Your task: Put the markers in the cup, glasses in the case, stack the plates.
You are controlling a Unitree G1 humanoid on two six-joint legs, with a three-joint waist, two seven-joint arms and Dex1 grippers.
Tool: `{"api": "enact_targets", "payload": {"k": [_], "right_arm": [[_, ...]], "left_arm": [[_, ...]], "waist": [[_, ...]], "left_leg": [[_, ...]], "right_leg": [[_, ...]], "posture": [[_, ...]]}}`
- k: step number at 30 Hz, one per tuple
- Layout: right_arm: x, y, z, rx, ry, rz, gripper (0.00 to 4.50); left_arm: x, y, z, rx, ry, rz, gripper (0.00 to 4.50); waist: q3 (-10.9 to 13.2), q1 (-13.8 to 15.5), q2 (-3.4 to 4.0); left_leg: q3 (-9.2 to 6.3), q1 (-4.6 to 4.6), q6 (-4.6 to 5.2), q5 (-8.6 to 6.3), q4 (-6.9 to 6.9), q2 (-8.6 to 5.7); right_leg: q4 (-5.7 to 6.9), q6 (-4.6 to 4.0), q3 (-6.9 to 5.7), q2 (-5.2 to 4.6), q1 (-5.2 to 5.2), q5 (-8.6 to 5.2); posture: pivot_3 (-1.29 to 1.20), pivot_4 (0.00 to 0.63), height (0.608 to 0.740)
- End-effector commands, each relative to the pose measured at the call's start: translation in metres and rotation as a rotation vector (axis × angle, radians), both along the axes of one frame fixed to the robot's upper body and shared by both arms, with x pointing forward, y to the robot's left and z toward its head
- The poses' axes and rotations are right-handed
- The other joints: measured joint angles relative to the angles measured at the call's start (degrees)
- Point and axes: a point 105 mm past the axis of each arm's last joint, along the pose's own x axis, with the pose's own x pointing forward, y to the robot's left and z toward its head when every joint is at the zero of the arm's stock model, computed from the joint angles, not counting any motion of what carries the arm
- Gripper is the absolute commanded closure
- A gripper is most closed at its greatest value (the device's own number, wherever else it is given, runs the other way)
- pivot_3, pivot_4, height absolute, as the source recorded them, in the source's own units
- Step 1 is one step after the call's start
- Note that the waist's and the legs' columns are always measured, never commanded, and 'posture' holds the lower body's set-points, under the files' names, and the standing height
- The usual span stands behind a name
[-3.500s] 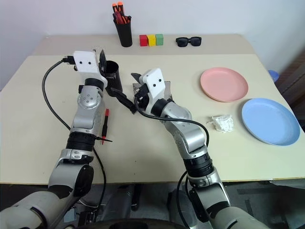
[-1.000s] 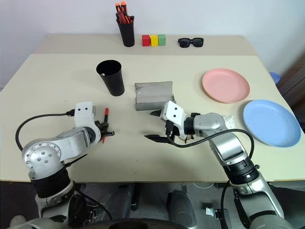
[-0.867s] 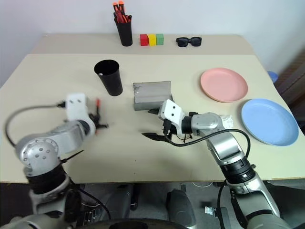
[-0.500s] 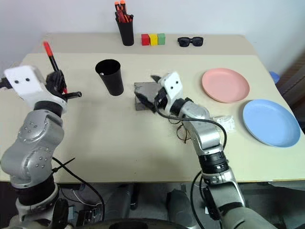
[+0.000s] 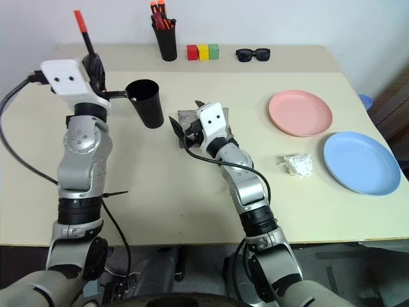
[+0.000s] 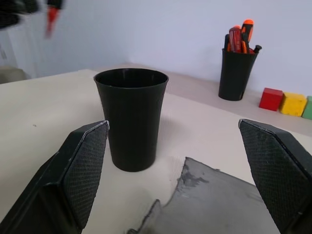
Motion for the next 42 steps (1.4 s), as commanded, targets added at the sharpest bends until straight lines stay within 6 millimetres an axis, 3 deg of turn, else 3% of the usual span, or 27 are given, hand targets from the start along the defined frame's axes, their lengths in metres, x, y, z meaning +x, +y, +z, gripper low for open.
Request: {"api": "enact_targets", "payload": {"k": [1, 6, 12, 25, 29, 37, 42], "right_arm": [[-0.002, 0.006, 0.015, 0.031, -0.055, 0.007, 0.13], [-0.005, 0.009, 0.014, 0.035, -0.055, 0.019, 0.13], [-0.008, 0.007, 0.012, 0.047, -0.047, 0.015, 0.13], [-0.006, -0.001, 0.016, 0.056, -0.055, -0.018, 0.13], [-0.006, 0.0, 0.016, 0.056, -0.053, -0.015, 0.13], [-0.006, 0.002, 0.015, 0.054, -0.05, -0.007, 0.13], [-0.006, -0.002, 0.016, 0.047, -0.056, -0.016, 0.13]], "left_arm": [[0.008, -0.009, 0.011, 0.059, -0.088, -0.021, 4.47], [0.025, -0.009, 0.002, 0.061, -0.113, -0.02, 4.47], [0.039, -0.025, -0.009, 0.024, -0.12, -0.094, 4.47], [0.046, -0.033, -0.025, 0.01, -0.096, -0.111, 4.47], [0.046, -0.033, -0.027, 0.011, -0.093, -0.093, 2.66], [0.045, -0.033, -0.023, -0.012, -0.109, -0.083, 2.66], [0.038, -0.035, -0.008, -0.022, -0.154, -0.103, 2.66]], "waist": [[0.0, 0.0, 0.0], [0.0, 0.0, 0.0], [0.0, 0.0, 0.0], [0.0, -0.2, 0.0], [0.0, -0.2, 0.0], [0.0, -0.2, 0.0], [0.0, -0.2, 0.0]], "left_leg": [[0.0, 0.0, 0.0, 0.0, 0.0, 0.0], [0.03, -0.01, 0.04, -0.02, 0.0, 0.0], [0.04, -0.05, 0.11, -0.05, 0.01, 0.0], [0.05, -0.05, 0.11, -0.05, 0.01, 0.0], [0.05, -0.05, 0.13, -0.05, 0.02, 0.0], [0.05, -0.05, 0.12, -0.05, 0.03, 0.0], [0.05, -0.05, 0.12, -0.04, 0.03, 0.0]], "right_leg": [[0.01, 0.0, 0.0, 0.0, 0.0, 0.0], [0.03, 0.0, 0.0, 0.0, -0.02, 0.0], [0.03, 0.01, -0.03, 0.0, -0.03, 0.0], [0.09, 0.01, -0.03, 0.0, -0.08, 0.0], [0.09, 0.01, -0.03, 0.0, -0.08, 0.0], [0.11, 0.01, -0.03, 0.0, -0.08, 0.0], [0.11, 0.01, -0.03, 0.0, -0.08, 0.0]], "posture": [[0.0, 0.15, 0.74], [0.0, 0.15, 0.74], [0.0, 0.15, 0.74], [0.0, 0.15, 0.74], [0.0, 0.15, 0.74], [0.0, 0.15, 0.74], [0.0, 0.15, 0.74]]}}
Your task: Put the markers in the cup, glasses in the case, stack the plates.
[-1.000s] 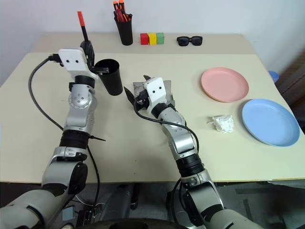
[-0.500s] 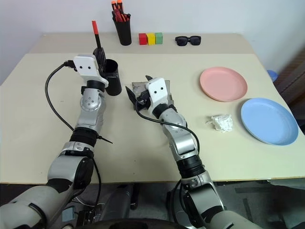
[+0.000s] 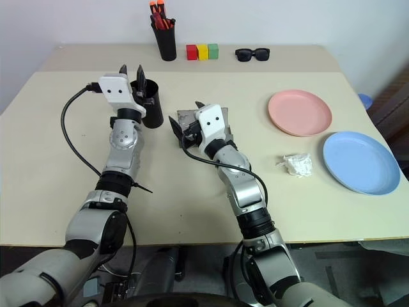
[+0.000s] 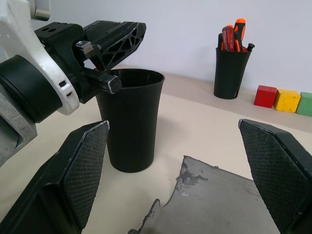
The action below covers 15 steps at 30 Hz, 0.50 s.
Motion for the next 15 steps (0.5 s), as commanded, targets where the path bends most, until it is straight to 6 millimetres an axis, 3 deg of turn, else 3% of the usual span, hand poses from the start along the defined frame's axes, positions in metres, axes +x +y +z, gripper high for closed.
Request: {"api": "enact_targets", "payload": {"k": [1, 6, 9, 12, 13, 15], "right_arm": [[-0.005, -0.008, 0.02, 0.017, -0.073, -0.001, 0.13], [-0.005, -0.034, 0.024, -0.094, -0.094, 0.028, 0.13], [-0.01, -0.05, 0.021, -0.191, -0.097, 0.07, 0.13], [-0.017, -0.064, 0.016, -0.272, -0.076, 0.129, 0.13], [-0.023, -0.072, 0.013, -0.316, -0.061, 0.159, 0.13], [-0.031, -0.085, 0.007, -0.388, -0.033, 0.2, 0.13]], "left_arm": [[-0.013, -0.008, 0.04, -0.01, -0.122, -0.062, 2.66], [-0.031, -0.049, 0.054, 0.111, -0.043, -0.398, 2.66], [-0.04, -0.068, 0.041, 0.232, 0.111, -0.558, 1.77], [-0.037, -0.077, 0.015, 0.351, 0.317, -0.611, 0.32], [-0.037, -0.082, 0.0, 0.374, 0.423, -0.663, 0.05], [-0.038, -0.088, -0.019, 0.402, 0.556, -0.733, 0.05]], "waist": [[0.0, 0.0, 0.0], [0.0, 0.2, 0.0], [0.0, 0.1, 0.0], [0.0, -0.2, 0.02], [0.0, -0.2, 0.05], [0.0, -0.1, 0.06]], "left_leg": [[0.0, -0.01, -0.02, 0.01, 0.0, 0.0], [0.0, -0.05, -0.14, 0.08, 0.04, 0.0], [0.0, 0.0, -0.13, 0.08, 0.05, 0.0], [-0.05, 0.04, 0.01, 0.0, 0.03, 0.02], [-0.05, 0.05, 0.04, -0.02, 0.04, 0.02], [-0.04, 0.06, 0.06, -0.03, 0.04, 0.01]], "right_leg": [[0.0, 0.0, 0.0, 0.0, -0.01, 0.0], [-0.01, 0.0, 0.0, -0.01, 0.01, 0.0], [-0.01, 0.0, 0.0, -0.01, 0.07, 0.0], [0.02, -0.01, 0.0, 0.05, 0.08, 0.0], [0.02, -0.01, 0.0, 0.06, 0.08, 0.0], [0.01, -0.01, 0.01, 0.06, 0.11, -0.01]], "posture": [[0.0, 0.15, 0.74], [0.0, 0.15, 0.74], [0.0, 0.15, 0.74], [0.0, 0.15, 0.74], [0.0, 0.15, 0.74], [0.0, 0.15, 0.74]]}}
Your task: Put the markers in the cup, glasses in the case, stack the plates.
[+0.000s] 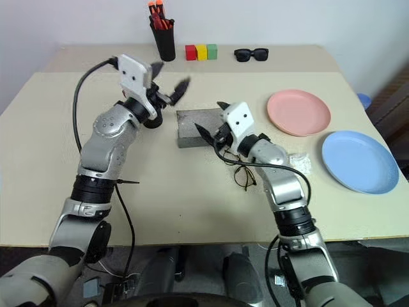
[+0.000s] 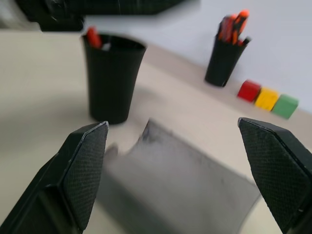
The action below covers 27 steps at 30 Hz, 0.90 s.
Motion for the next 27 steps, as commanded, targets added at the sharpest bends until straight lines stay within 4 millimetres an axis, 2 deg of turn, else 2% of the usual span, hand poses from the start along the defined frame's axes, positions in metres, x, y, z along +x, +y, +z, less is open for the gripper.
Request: {"api": "enact_targets", "payload": {"k": [1, 4, 8, 12, 16, 19, 26, 27], "right_arm": [[-0.017, -0.014, 0.008, -0.073, -0.006, 0.08, 0.13], [-0.022, -0.028, 0.001, -0.105, 0.044, 0.075, 0.13], [-0.031, -0.045, -0.013, -0.154, 0.089, 0.052, 0.13], [-0.038, -0.052, -0.018, -0.161, 0.104, 0.025, 0.13], [-0.045, -0.056, -0.021, -0.159, 0.112, 0.0, 0.13], [-0.048, -0.057, -0.022, -0.158, 0.117, -0.016, 0.13], [-0.054, -0.057, -0.025, -0.156, 0.131, -0.028, 0.13], [-0.054, -0.057, -0.025, -0.156, 0.138, -0.027, 0.13]], "left_arm": [[-0.004, -0.015, -0.02, 0.085, 0.173, -0.109, 0.05], [0.004, -0.017, -0.035, 0.135, 0.261, -0.127, 0.05], [0.002, -0.031, -0.056, 0.301, 0.289, -0.259, 0.05], [0.009, -0.034, -0.073, 0.435, 0.299, -0.3, 0.05], [0.011, -0.039, -0.087, 0.498, 0.33, -0.357, 0.05], [0.011, -0.042, -0.088, 0.501, 0.322, -0.385, 0.92], [0.007, -0.039, -0.086, 0.502, 0.288, -0.432, 4.48], [0.005, -0.038, -0.086, 0.514, 0.276, -0.444, 4.48]], "waist": [[0.0, 0.1, 0.0], [0.0, 0.2, 0.0], [0.0, 0.4, 0.0], [0.0, 0.4, 0.0], [0.0, 0.5, 0.0], [0.0, 0.5, 0.0], [0.0, 0.5, -0.01], [0.0, 0.5, -0.01]], "left_leg": [[0.0, -0.01, 0.02, -0.01, 0.01, 0.0], [-0.03, -0.02, 0.04, -0.02, 0.07, 0.01], [0.01, -0.02, 0.07, -0.04, 0.08, 0.0], [0.04, -0.03, 0.1, -0.05, 0.08, 0.0], [0.03, -0.05, 0.11, -0.06, 0.1, 0.0], [0.02, -0.07, 0.14, -0.07, 0.11, 0.0], [-0.02, -0.06, 0.14, -0.08, 0.13, 0.01], [-0.03, -0.07, 0.14, -0.07, 0.14, 0.01]], "right_leg": [[-0.01, 0.0, 0.0, -0.01, 0.0, 0.0], [0.0, 0.0, -0.01, 0.0, 0.0, 0.0], [-0.05, 0.0, 0.0, -0.02, 0.03, 0.0], [-0.09, 0.01, 0.0, -0.04, 0.02, 0.0], [-0.08, 0.01, -0.01, -0.04, 0.02, 0.0], [-0.09, 0.01, -0.01, -0.06, 0.02, -0.01], [-0.07, 0.01, -0.01, -0.06, 0.03, -0.01], [-0.07, 0.01, -0.01, -0.06, 0.03, -0.01]], "posture": [[0.0, 0.15, 0.74], [0.0, 0.15, 0.74], [0.0, 0.15, 0.74], [0.0, 0.15, 0.74], [0.0, 0.15, 0.74], [0.0, 0.15, 0.74], [0.0, 0.15, 0.74], [0.0, 0.15, 0.74]]}}
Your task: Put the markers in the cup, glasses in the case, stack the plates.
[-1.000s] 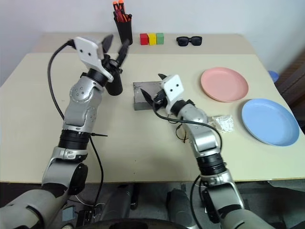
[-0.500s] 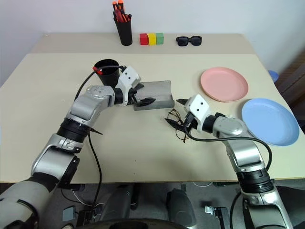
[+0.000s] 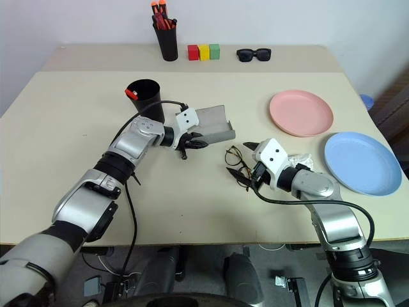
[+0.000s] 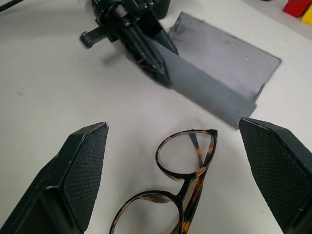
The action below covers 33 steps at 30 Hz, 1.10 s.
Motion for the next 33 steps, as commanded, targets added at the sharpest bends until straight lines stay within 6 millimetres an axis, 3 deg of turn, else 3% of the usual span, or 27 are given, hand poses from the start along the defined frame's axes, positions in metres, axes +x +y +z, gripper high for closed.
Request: {"api": "enact_targets", "payload": {"k": [1, 3, 11, 22, 23, 27, 33], "right_arm": [[-0.004, -0.003, 0.013, 0.007, -0.034, -0.004, 0.13], [-0.005, -0.003, 0.013, 0.004, -0.025, 0.0, 0.13], [-0.005, -0.012, 0.009, -0.049, 0.058, -0.001, 0.13], [0.002, -0.026, 0.004, -0.01, 0.276, -0.075, 0.13], [0.004, -0.026, 0.004, -0.003, 0.291, -0.081, 0.13], [0.009, -0.026, 0.004, 0.031, 0.353, -0.101, 0.13], [0.017, -0.025, 0.004, 0.081, 0.441, -0.141, 0.13]], "left_arm": [[-0.004, 0.001, 0.015, 0.002, -0.076, -0.066, 4.48], [-0.01, 0.004, 0.018, -0.002, -0.087, -0.104, 4.48], [-0.064, 0.03, 0.016, 0.042, -0.069, -0.327, 4.48], [-0.103, 0.048, 0.006, 0.073, 0.021, -0.309, 4.48], [-0.103, 0.048, 0.006, 0.069, 0.026, -0.295, 3.88], [-0.104, 0.047, 0.01, 0.068, -0.021, -0.279, 2.12], [-0.102, 0.051, 0.023, 0.007, -0.104, -0.228, 2.12]], "waist": [[0.0, -0.1, 0.0], [0.0, -0.1, 0.02], [0.0, -0.1, 0.05], [0.0, 0.0, 0.07], [0.0, 0.0, 0.07], [0.0, 0.0, 0.09], [0.0, -0.1, 0.1]], "left_leg": [[0.0, 0.01, 0.0, 0.0, 0.0, 0.0], [0.0, 0.01, 0.0, 0.0, 0.0, 0.0], [-0.05, 0.02, 0.0, 0.0, 0.0, 0.06], [-0.15, 0.06, 0.13, -0.05, 0.07, 0.17], [-0.16, 0.06, 0.13, -0.05, 0.07, 0.17], [-0.16, 0.07, 0.15, -0.04, 0.08, 0.18], [-0.15, 0.06, 0.16, -0.05, 0.07, 0.18]], "right_leg": [[0.0, 0.0, 0.0, 0.0, 0.01, 0.0], [0.0, 0.0, 0.0, 0.0, 0.0, 0.0], [0.01, -0.02, 0.04, 0.0, 0.02, 0.0], [0.0, -0.03, 0.04, -0.08, 0.12, -0.01], [0.0, -0.03, 0.04, -0.08, 0.11, -0.01], [0.01, -0.03, 0.04, -0.07, 0.11, -0.01], [0.01, -0.03, 0.04, -0.07, 0.1, -0.01]], "posture": [[0.0, 0.15, 0.74], [0.0, 0.15, 0.74], [0.0, 0.15, 0.74], [0.0, 0.15, 0.74], [0.0, 0.15, 0.74], [0.0, 0.15, 0.74], [0.0, 0.15, 0.74]]}}
